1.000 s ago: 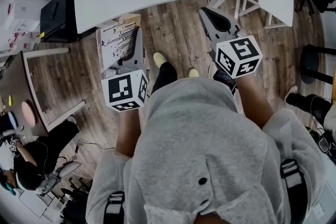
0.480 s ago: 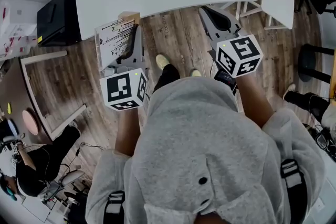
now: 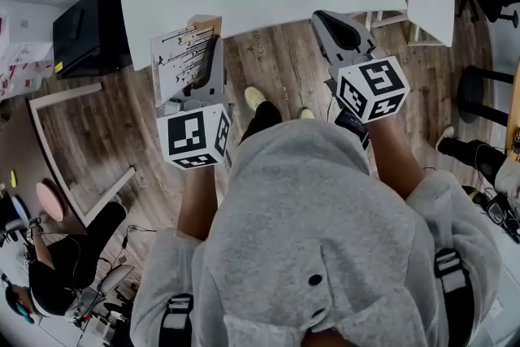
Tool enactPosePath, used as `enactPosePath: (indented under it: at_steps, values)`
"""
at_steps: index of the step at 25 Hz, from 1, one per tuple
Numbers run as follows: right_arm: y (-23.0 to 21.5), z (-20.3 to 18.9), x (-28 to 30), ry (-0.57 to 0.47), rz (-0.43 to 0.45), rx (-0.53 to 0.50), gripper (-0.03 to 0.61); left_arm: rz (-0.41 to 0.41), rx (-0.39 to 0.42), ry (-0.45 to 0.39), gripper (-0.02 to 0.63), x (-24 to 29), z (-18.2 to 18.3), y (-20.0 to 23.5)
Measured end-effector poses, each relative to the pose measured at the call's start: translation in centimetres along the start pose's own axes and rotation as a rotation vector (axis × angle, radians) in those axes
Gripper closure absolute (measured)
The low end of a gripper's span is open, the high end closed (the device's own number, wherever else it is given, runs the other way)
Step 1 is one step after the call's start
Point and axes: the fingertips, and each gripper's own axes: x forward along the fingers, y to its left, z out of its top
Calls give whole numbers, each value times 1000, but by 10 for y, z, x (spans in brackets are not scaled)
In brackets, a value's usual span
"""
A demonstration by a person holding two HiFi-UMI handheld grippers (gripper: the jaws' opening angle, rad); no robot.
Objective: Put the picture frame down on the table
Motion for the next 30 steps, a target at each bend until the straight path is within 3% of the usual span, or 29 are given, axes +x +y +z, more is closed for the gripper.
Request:
enactPosePath:
  at_steps: [14, 20, 30]
  values:
    - [17, 3, 17, 27, -29, -50, 551, -49, -31, -2, 423, 6, -5, 25]
    - [43, 7, 33, 46, -38, -98, 551, -43, -54, -20, 423, -1, -6, 59]
    - [51, 19, 47, 23, -25, -123, 551, -16, -59, -30, 423, -7, -6, 71]
